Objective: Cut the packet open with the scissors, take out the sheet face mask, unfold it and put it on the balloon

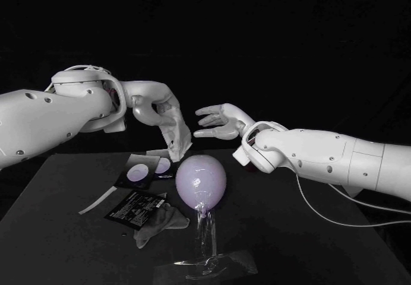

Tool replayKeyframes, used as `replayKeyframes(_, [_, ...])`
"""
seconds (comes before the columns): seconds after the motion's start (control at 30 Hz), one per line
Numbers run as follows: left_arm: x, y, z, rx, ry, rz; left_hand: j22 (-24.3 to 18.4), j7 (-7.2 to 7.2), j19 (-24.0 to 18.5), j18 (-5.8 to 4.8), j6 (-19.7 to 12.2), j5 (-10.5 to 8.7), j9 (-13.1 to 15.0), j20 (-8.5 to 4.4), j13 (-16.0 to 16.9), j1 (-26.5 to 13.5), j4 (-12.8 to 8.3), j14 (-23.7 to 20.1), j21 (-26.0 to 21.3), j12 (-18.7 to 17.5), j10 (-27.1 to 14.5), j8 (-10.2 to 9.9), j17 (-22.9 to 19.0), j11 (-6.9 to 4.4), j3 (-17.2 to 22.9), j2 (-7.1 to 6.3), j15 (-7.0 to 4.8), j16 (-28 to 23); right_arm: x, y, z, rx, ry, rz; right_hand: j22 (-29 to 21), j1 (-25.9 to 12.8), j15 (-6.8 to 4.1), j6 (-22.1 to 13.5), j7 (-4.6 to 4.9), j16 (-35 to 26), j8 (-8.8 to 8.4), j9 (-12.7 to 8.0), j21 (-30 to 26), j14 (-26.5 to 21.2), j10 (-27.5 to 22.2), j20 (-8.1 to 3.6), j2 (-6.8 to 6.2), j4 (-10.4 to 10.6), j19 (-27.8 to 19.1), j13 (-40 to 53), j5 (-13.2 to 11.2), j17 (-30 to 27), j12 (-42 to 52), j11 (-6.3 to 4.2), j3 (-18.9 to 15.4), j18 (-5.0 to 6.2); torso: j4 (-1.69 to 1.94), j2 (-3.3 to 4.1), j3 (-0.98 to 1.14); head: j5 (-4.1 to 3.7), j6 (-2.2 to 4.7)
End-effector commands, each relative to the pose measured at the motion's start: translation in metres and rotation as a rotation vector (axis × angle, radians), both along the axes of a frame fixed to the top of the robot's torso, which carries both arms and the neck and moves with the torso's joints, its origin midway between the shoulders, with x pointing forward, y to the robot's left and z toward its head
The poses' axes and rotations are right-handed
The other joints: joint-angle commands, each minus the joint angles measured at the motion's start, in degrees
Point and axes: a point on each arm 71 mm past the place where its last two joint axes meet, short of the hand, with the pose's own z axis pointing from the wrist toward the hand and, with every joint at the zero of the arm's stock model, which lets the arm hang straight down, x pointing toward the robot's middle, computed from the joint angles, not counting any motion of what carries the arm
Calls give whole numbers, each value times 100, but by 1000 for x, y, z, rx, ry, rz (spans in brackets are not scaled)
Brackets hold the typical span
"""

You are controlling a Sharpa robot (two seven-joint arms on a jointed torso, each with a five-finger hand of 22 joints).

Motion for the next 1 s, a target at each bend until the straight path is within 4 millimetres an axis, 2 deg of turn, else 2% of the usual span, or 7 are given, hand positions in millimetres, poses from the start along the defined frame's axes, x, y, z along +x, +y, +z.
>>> replayKeyframes(0.03, [-5,-6,5,-31,-32,-50,7,26,-37,108,55,21,3,-9,-6,63,14,-45,25,-20,43,0,7,0,-13,1,7,27,-2,6,0,-11,12,72,-95,-19,6,-127,639,-28,-32,-48,-30,-209,-170,2,72,-5,-179,-15,-16,-66,-35,0,-119,-117,4,-1,-4,8,2])
replayKeyframes(0.2, [-9,-9,5,-36,-33,-71,8,27,-42,108,56,21,0,-8,-8,70,19,-52,26,-24,40,-8,8,2,-13,2,9,28,-2,12,-1,-21,27,104,-343,13,21,-672,640,-73,-68,-228,-61,-1084,-927,6,109,46,-694,-48,-33,-282,-68,3,-545,-275,-2,-5,-3,7,8])
replayKeyframes(0.43, [-13,-13,6,-44,-38,-96,8,32,-67,104,61,20,-7,-1,-13,99,36,-81,27,-41,33,-39,12,9,-20,5,17,29,-1,19,-3,-18,57,150,-501,167,14,-954,620,-97,-70,-301,-81,-1556,-1296,7,180,217,-994,-61,-32,-397,-80,-9,-1032,-388,1,5,-3,5,48])
replayKeyframes(0.67, [-17,-17,6,-51,-45,-115,9,33,-75,102,63,20,-10,1,-15,110,42,-91,28,-47,29,-49,13,11,-23,6,20,29,-3,28,-6,-7,111,218,-601,333,-19,-1063,590,-117,-67,-321,-102,-1889,-1464,14,228,328,-1225,-67,-29,-470,-85,-42,-1222,-483,0,-3,-3,8,53])
replayKeyframes(0.83, [-18,-18,7,-52,-50,-118,10,35,-86,102,65,20,-13,3,-17,127,47,-104,30,-55,25,-63,14,13,-27,6,22,30,-4,31,-8,24,167,252,-630,548,86,-418,678,27,149,-34,-90,-1301,-536,8,455,346,-1257,11,-30,-365,68,54,-1367,-425,-1,-5,-3,19,65])
replayKeyframes(0.93, [-17,-18,7,-48,-56,-115,11,36,-92,102,67,20,-14,4,-18,138,47,-110,31,-59,23,-70,15,14,-30,4,23,31,-5,31,-8,50,196,258,-570,687,90,468,670,321,459,321,-40,-263,506,5,612,304,-1062,116,-30,-171,323,40,-1400,-246,-2,-2,-6,16,70])
replayKeyframes(1.0, [-17,-18,7,-45,-59,-112,13,38,-95,103,72,20,-15,4,-18,150,46,-113,36,-61,25,-76,17,15,-35,-1,23,34,-5,30,-9,69,213,260,-527,842,-15,1008,618,619,709,485,-3,685,935,4,748,236,-908,150,-29,5,484,-97,-1405,-105,-1,1,-7,15,71])
